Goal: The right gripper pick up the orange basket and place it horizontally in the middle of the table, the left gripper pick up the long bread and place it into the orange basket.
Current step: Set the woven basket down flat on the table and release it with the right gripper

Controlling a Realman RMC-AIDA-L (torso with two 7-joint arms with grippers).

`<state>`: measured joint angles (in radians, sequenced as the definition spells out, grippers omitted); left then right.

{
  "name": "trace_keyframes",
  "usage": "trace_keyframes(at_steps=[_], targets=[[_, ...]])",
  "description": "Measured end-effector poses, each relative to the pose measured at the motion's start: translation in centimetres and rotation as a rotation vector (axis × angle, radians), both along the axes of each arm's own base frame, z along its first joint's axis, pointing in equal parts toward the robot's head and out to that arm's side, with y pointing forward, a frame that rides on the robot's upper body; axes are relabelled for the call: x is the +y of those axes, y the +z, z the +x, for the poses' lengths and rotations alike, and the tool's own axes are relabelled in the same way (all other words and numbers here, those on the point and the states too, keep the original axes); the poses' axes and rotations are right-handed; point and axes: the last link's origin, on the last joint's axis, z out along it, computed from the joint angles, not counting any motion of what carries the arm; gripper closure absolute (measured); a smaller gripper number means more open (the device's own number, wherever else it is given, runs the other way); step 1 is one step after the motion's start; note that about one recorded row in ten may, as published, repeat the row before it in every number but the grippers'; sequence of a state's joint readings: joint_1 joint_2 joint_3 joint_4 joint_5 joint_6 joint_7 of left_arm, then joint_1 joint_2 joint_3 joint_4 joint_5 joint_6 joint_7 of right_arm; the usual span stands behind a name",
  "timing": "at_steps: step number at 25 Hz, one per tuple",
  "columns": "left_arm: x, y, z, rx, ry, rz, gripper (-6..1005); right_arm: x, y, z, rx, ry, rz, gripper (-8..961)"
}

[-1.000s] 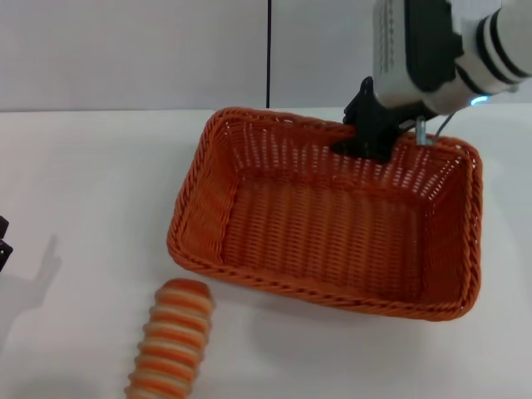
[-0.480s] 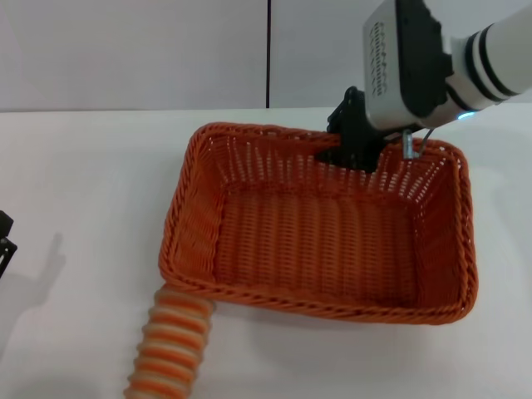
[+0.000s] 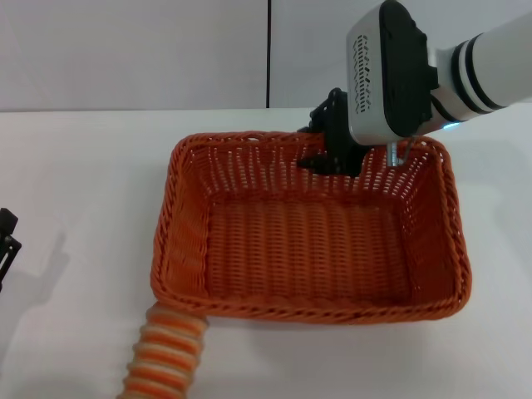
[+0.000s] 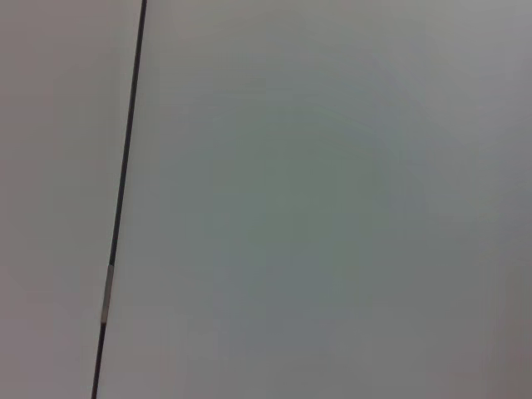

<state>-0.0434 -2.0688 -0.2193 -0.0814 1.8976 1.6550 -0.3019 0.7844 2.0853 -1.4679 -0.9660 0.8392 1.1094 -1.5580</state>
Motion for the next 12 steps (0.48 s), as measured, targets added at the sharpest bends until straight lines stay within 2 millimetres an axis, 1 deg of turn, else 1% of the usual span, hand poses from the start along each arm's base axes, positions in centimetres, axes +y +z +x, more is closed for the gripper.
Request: trace_keyframes(at_steps=[4,6,7,10,11,12], targets=[[-0.2,0.0,-0.1,-0.002,0.001,-0.007,170,-0.5,0.7,-0.5,0.022,0.019,0.032,544],[-0.3,0.1,-0.2,-0.028,-0.002,-0.023,170,-1.0,1.4,-0.8,0.048,0.015,0.055,502],[-0.3,0.1,-0.2,-0.028,-0.002,-0.023,170,-1.0,1.4,-0.8,0.048,0.015,0.055,480],[-0.3,0.5,-0.4,-0.074,-0.005,-0.042,169,-1.8,2.1,-1.0,0.090,-0.008,0.076,417],[-0.3,1.3,-0.7,-0.102,-0.026,-0.064,169,-2.5,2.7,-1.2,0.142,-0.019,0.083,396],[-0.3,1.3,-0.7,-0.102,-0.026,-0.064,169,-2.5,2.7,-1.2,0.142,-0.019,0.083,375]])
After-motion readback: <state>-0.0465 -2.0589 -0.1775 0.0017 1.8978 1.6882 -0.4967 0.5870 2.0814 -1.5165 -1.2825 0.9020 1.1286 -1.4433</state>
